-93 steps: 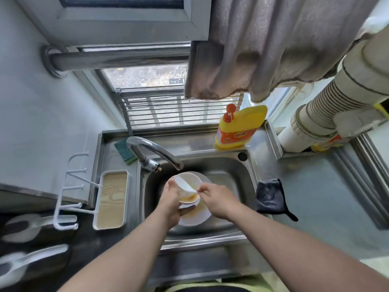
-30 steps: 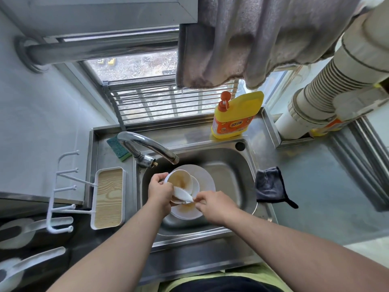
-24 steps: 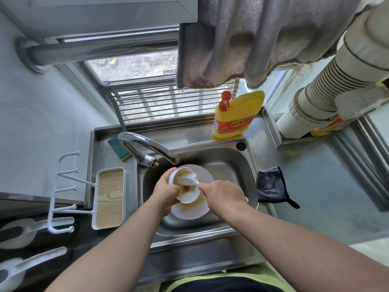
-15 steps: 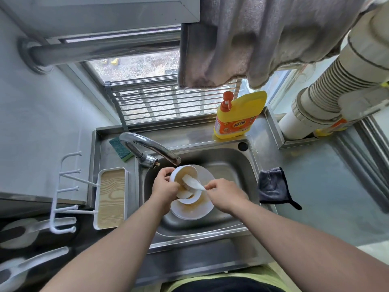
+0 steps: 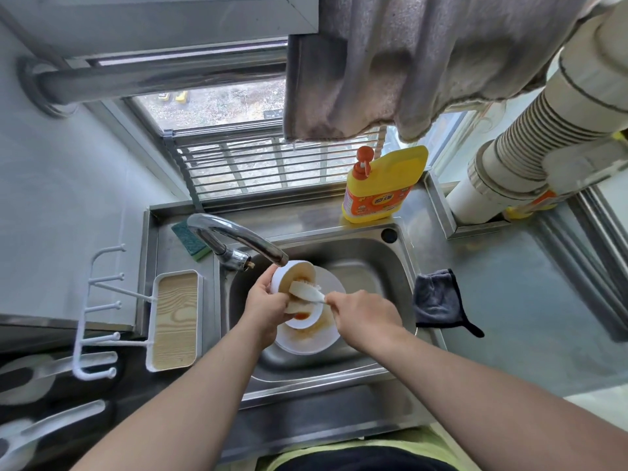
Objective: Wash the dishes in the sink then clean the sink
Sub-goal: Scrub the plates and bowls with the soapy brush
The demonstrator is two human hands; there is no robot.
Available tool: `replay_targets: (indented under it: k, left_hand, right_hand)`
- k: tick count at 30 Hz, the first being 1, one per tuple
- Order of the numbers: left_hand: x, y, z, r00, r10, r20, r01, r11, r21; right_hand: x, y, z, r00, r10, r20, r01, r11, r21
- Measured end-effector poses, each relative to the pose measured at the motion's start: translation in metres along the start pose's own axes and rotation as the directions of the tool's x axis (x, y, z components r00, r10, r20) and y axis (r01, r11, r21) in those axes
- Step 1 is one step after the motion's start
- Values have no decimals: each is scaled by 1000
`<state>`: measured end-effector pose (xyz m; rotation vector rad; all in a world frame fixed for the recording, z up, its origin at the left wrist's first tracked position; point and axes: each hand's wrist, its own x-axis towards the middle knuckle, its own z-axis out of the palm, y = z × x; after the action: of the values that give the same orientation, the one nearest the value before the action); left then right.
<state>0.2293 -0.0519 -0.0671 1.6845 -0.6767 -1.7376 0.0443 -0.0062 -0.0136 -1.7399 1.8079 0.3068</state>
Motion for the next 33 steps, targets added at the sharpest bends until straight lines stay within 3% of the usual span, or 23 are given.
replay_targets:
  k: [2, 4, 6, 8, 10, 12, 14, 17, 18, 21, 23, 24, 25, 27, 29, 31, 33]
  left_hand:
    - [1, -5, 0, 999, 36, -1, -35, 998, 53]
    - [4, -11, -5, 997, -3, -78, 9, 997, 82]
    - [9, -21, -13, 984, -67, -165, 86, 990, 108]
    - [16, -33, -22, 975, -97, -201, 117, 989, 90]
    - [18, -39, -22, 973, -147, -180, 145, 989, -26]
    - [13, -38, -16, 976, -178, -126, 158, 976, -153]
    - [12, -37, -9, 982, -163, -92, 136, 960, -244]
    - [14, -35, -6, 993, -92, -81, 71, 971, -229]
    - [14, -35, -6, 995, -76, -69, 61, 978, -202]
    - [10, -35, -5, 997, -56, -50, 51, 994, -99]
    - [10, -33, -4, 998, -58, -18, 56, 994, -92]
    - [12, -31, -3, 998, -64, -6, 63, 992, -107]
    - [12, -28, -2, 997, -72, -10, 70, 990, -123]
    - [14, -24, 0, 993, -98, -65, 85, 981, -174]
    - [16, -25, -1, 988, -109, -110, 89, 981, -175]
    - [16, -30, -6, 990, -83, -111, 75, 994, -81]
    - [16, -33, -9, 994, -69, -86, 72, 997, 25]
  right_hand:
    - [0, -10, 9, 995, 56, 83, -80, 942, 325]
    - [-1, -17, 19, 973, 86, 214, -207, 736, 644]
    - [-3, -15, 17, 956, 93, 277, -272, 629, 728]
    - [-4, -7, 14, 964, 85, 252, -236, 710, 663]
    - [-2, 0, 6, 982, 88, 164, -145, 913, 382]
    - [0, 1, 2, 996, 44, 71, -51, 994, 98]
    - [-1, -8, 4, 997, 19, 81, -26, 996, 88]
    - [-1, -14, 11, 980, 48, 192, -116, 926, 360]
    - [0, -12, 9, 980, 42, 195, -113, 923, 369]
    - [2, -6, -6, 995, 7, 104, -9, 1000, 12]
    - [0, -7, -12, 997, -80, 21, 83, 965, -250]
    - [0, -9, -10, 995, -103, 19, 104, 953, -285]
    - [0, -11, -6, 995, -92, 35, 98, 969, -229]
    - [0, -16, 6, 993, 9, 115, -18, 996, 85]
    - [2, -13, 15, 984, 48, 174, -107, 933, 345]
    - [2, -6, 9, 990, 9, 143, -46, 965, 256]
    - [5, -1, -1, 999, 10, 41, -9, 1000, -11]
